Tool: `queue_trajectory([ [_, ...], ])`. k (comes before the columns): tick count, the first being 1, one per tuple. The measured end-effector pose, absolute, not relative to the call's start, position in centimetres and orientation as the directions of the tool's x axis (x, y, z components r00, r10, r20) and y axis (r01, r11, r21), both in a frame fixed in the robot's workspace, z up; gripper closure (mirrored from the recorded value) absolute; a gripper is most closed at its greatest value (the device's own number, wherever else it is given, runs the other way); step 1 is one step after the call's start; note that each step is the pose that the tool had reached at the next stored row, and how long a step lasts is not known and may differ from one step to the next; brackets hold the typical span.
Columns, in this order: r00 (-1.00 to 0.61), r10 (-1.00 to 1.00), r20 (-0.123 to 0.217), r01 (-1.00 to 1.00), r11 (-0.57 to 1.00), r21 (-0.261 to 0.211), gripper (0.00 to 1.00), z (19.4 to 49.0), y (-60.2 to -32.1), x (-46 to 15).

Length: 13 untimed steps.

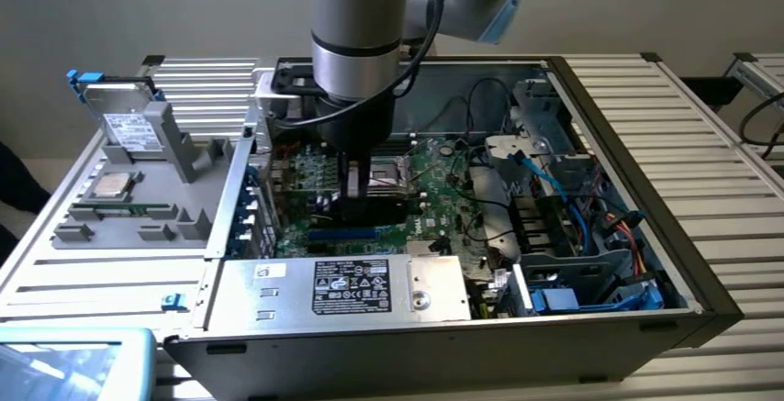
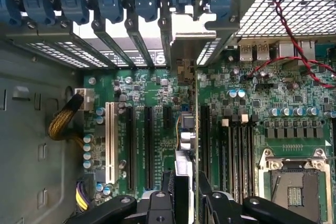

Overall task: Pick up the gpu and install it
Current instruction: 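Insert the gpu into the slot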

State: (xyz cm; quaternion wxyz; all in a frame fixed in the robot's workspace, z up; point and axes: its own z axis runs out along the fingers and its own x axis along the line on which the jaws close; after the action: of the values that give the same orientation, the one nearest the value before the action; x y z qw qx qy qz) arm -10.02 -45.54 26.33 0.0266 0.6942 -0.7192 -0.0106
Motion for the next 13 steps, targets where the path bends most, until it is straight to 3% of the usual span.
queue_trajectory([
  [13, -0.034, -0.999, 0.023, -0.998, 0.036, 0.058, 0.72, 25.92, -45.67, -10.22],
])
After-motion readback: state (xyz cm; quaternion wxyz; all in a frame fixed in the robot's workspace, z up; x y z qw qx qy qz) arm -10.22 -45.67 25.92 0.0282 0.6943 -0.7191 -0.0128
